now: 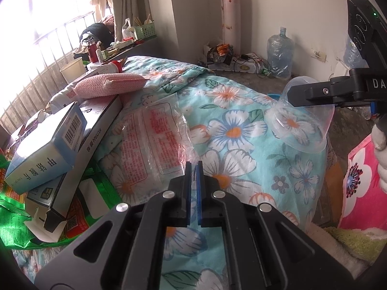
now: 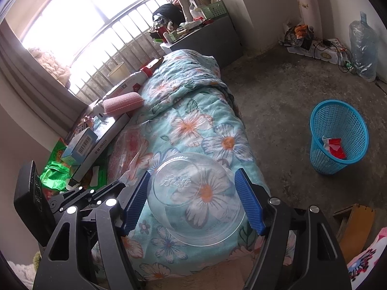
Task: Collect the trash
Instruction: 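Lift the clear bag with the left gripper while the right holds the cup, then carry the bag and cup in both grippers over the blue wastebasket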
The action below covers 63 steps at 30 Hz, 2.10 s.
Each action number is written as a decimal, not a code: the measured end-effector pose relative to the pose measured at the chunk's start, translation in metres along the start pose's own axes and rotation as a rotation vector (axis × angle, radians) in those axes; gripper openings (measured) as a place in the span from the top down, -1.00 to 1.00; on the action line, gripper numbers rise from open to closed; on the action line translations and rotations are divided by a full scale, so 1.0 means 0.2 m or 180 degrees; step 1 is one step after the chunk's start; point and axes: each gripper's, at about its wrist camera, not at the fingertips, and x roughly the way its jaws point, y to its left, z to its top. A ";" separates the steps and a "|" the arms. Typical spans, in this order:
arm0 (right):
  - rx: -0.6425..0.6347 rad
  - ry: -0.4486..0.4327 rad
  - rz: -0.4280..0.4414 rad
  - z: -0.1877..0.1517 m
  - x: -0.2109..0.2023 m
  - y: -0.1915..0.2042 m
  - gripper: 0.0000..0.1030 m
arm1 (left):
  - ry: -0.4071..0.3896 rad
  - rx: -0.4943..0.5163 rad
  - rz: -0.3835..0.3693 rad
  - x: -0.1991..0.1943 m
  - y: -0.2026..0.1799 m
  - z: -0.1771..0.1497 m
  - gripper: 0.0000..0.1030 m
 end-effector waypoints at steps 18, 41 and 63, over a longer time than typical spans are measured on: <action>0.0004 -0.0222 0.0116 0.02 -0.16 0.04 -0.34 | -0.0352 -0.0019 0.0064 -0.21 -0.02 0.07 1.00; 0.0348 -0.0753 0.0164 -0.01 -0.46 -0.19 -0.33 | -0.0804 0.0353 -0.0137 -0.47 -0.26 0.33 1.00; 0.1761 -0.1212 -0.0605 -0.03 -0.62 -1.04 -0.33 | -0.0448 0.0943 -0.1424 0.12 -0.87 0.95 1.00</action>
